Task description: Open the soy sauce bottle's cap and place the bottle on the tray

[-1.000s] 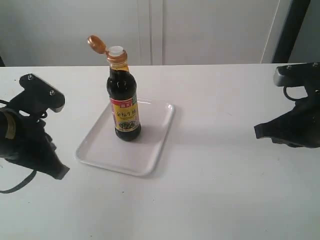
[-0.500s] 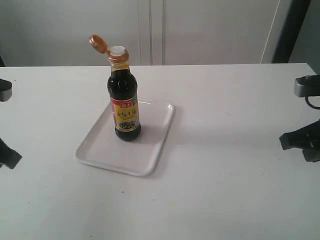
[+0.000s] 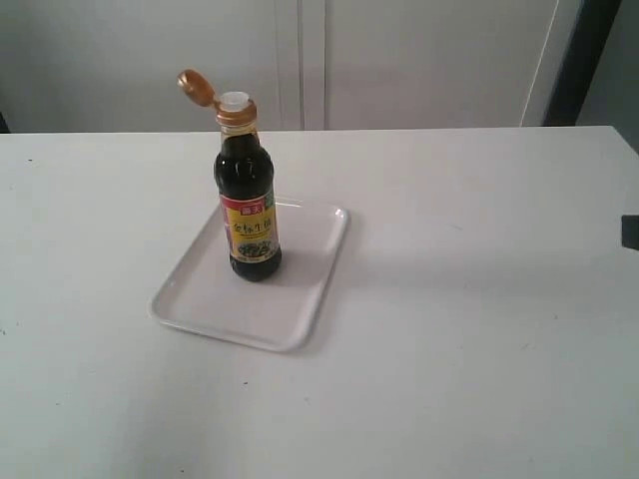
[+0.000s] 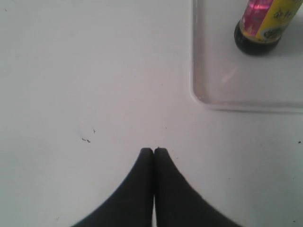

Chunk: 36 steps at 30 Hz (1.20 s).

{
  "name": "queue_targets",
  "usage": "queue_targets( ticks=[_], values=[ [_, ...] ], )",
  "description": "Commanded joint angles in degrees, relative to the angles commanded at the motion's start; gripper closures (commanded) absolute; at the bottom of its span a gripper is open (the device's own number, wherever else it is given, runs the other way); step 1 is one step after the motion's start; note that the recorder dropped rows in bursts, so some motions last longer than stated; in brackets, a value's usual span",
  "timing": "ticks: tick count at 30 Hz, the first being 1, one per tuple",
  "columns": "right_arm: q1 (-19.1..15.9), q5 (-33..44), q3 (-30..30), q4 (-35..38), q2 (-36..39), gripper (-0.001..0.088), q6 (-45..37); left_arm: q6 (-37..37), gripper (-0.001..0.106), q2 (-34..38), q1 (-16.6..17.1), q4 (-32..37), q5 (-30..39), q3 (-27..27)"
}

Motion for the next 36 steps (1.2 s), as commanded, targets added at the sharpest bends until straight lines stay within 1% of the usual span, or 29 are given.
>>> queue_targets(
  ticks=[6, 11, 16, 21, 26, 29, 36],
  values=[
    [0.11, -7.93, 5.54, 0.0, -9.41, 0.0868, 0.0, -0.08, 0.105, -7.26, 0.0, 0.0, -6.06, 6.11],
    [0.11, -11.63, 8.93, 0.0, -15.31, 0.0868, 0.0, -1.4, 0.105, -12.04, 0.0, 0.0, -10.65, 11.16],
    [0.11, -14.4, 11.97, 0.0, -20.34, 0.0868, -0.53, -1.53, 0.105, -16.44, 0.0, -0.08, -13.31, 14.26],
    [0.11, -16.39, 14.07, 0.0, -25.59, 0.0868, -1.59, -1.78, 0.105, -21.41, 0.0, -1.99, -12.81, 15.06],
    [0.11, -15.84, 14.45, 0.0, -27.54, 0.0868, -0.88, -1.78, 0.105, -25.46, 0.0, -2.59, -10.46, 15.5],
    [0.11, -16.0, 14.45, 0.0, -27.64, 0.0868, -0.88, -1.78, 0.105, -26.61, 0.0, -3.93, -8.68, 15.5],
    [0.11, -16.0, 14.45, 0.0, -27.64, 0.0868, -0.88, -1.13, 0.105, -26.71, 0.0, -3.93, -8.56, 15.5]
  ],
)
